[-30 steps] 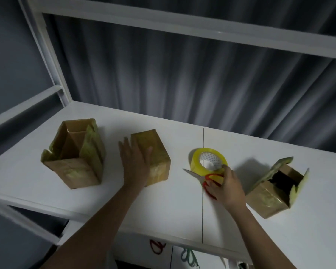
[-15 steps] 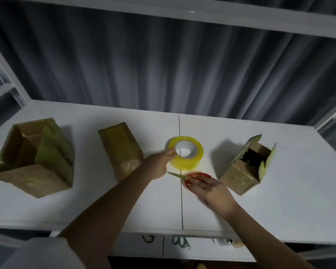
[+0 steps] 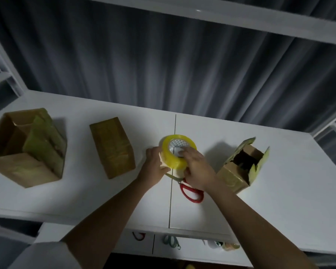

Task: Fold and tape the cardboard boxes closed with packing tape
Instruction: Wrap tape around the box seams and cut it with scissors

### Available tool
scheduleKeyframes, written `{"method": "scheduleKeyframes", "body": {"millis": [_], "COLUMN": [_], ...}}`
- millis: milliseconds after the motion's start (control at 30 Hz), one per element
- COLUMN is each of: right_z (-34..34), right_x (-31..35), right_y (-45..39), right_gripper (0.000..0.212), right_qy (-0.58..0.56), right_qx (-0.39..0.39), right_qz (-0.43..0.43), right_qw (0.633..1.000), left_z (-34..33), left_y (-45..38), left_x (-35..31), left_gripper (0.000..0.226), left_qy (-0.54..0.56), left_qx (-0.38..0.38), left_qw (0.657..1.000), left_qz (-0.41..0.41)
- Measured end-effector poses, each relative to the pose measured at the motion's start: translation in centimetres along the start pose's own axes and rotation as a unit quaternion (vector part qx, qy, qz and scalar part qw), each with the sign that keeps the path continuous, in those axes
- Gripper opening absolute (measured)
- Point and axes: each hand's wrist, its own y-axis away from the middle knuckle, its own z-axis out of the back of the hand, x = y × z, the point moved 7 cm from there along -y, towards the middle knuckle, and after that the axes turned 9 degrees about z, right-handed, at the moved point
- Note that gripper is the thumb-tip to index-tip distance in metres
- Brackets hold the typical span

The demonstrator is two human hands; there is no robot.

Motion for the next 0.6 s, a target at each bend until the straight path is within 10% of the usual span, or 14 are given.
{"method": "scheduleKeyframes", "body": {"millis": [400, 600], "right_z": [-1.8, 2.6], "right_x": [-2.0, -0.6], "right_y": [-2.9, -2.7], "right_gripper": [0.048, 0.05], "right_qy": [0.112, -0.022], "right_qx": [0.118, 0.003], "right_qz": [-0.016, -0.007], "right_qw": [0.987, 1.0], "left_z": [0.3, 4.2], "left_y": [0.1, 0.1], "left_x": [-0.6, -4.7], "left_gripper": [0.014, 0.015], "left_qy": [-0.112, -0.208], "left_qx": [-0.087, -0.17], "left_qw": [0.99, 0.963], "left_qz": [0.019, -0.035]}}
